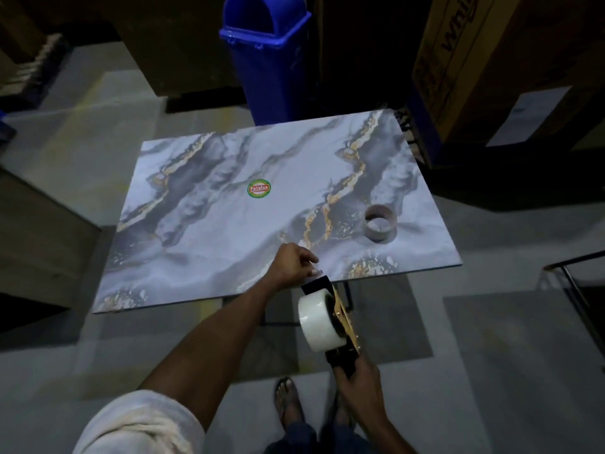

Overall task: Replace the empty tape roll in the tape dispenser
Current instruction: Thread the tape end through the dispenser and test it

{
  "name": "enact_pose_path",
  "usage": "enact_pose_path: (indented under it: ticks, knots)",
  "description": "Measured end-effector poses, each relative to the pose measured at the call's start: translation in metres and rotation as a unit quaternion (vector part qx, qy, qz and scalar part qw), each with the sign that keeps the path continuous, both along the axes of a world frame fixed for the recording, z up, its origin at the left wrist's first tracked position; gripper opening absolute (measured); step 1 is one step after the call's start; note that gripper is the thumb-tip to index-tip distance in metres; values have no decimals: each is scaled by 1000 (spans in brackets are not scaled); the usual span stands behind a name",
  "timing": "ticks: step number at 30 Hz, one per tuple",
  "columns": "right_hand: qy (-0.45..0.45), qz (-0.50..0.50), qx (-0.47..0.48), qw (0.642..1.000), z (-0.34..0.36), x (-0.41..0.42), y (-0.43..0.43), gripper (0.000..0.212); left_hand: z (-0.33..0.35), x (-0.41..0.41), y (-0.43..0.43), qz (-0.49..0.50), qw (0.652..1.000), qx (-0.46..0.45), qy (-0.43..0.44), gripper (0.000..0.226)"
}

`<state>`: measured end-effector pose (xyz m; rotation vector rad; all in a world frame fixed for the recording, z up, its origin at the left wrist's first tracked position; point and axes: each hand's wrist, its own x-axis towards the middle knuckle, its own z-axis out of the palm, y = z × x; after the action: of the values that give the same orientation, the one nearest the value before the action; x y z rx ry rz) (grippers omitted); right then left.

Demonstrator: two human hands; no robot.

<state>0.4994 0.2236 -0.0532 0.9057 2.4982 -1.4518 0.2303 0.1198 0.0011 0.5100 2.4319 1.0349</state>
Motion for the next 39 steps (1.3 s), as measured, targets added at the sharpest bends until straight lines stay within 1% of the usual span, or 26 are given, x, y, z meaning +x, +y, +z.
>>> enact_pose_path:
  ticks: [5, 7, 9, 14, 17, 20, 22, 24, 26, 27, 28, 29, 30, 31, 32, 34, 37, 39]
  knots:
    - [-25, 14, -36, 999, -16, -8, -4, 24, -5, -10, 1, -14, 1000, 5, 22, 26]
    - [-35, -7, -54, 998, -21, -11, -9, 24, -7, -14, 2, -16, 1000, -4, 27, 25]
    - [-44, -42, -76, 995, -21, -17, -15, 31, -9, -17, 2, -19, 999, -20, 36, 28]
    - [-63, -94, -118, 987, -29, -32, -21, 19, -24, -21, 2, -7, 999, -30, 28, 31]
    - [-76, -98, -106, 987, -36, -33, -26, 23, -31, -23, 6, -7, 999, -30, 20, 28]
    - [-93, -107, -103, 985, -37, -32, -33, 21, -37, -23, 5, -3, 1000, -22, 19, 22]
    - [-101, -117, -88, 984, -37, -32, -38, 24, -41, -19, 3, -5, 999, -22, 41, 16]
    - [-113, -122, -84, 983, -36, -30, -42, 27, -46, -15, 2, -11, 998, -20, 50, 16]
    - [-116, -122, -85, 982, -34, -31, -44, 24, -45, -11, 3, -16, 996, -22, 85, 15]
    - [-116, -121, -83, 982, -33, -31, -45, 22, -45, -11, 4, -5, 993, -30, 115, 22]
    - [-113, -117, -82, 983, -32, -31, -45, 21, -44, -12, 3, 12, 989, -52, 141, 37]
    - [-113, -117, -83, 983, -31, -32, -45, 22, -43, -15, 0, 30, 983, -89, 155, 52]
    - [-110, -119, -85, 983, -28, -32, -44, 24, -43, -19, -2, 46, 978, -131, 158, 60]
    - [-109, -119, -88, 983, -27, -32, -43, 26, -42, -20, -4, 64, 975, -158, 144, 63]
    - [-106, -117, -88, 983, -26, -32, -42, 28, -41, -21, -6, 90, 975, -165, 118, 64]
    - [-103, -115, -93, 984, -23, -32, -41, 32, -42, -21, -8, 134, 977, -150, 75, 64]
    - [-117, -127, -97, 980, -24, -25, -45, 30, -43, -20, -4, 148, 976, -151, 46, 57]
    - [-142, -109, -80, 981, -48, -7, -46, 38, -41, -19, -2, 152, 975, -155, 40, 53]
